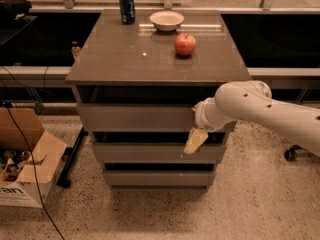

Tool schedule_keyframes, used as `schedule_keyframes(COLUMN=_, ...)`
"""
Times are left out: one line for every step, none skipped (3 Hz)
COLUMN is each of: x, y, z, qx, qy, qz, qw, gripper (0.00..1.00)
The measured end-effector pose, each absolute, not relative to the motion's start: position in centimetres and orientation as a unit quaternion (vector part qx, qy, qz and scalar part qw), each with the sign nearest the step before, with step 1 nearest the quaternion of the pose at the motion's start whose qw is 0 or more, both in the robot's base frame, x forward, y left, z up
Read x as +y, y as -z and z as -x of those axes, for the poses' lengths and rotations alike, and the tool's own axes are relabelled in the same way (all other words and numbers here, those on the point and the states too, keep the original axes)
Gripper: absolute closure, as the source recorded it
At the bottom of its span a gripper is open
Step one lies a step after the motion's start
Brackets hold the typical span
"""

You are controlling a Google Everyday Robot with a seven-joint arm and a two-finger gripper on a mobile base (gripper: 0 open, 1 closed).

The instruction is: Close top drawer

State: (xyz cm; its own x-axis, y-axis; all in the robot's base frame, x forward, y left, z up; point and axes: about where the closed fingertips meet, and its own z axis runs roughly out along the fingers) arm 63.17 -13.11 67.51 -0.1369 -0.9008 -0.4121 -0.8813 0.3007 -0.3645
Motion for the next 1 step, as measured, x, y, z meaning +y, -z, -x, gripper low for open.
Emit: schedule_keyframes(x=-13.11, y=-67.51, z=-63.17, qx=0.754, qy=0.017, qz=0.591, qw=0.287, gripper=0.0)
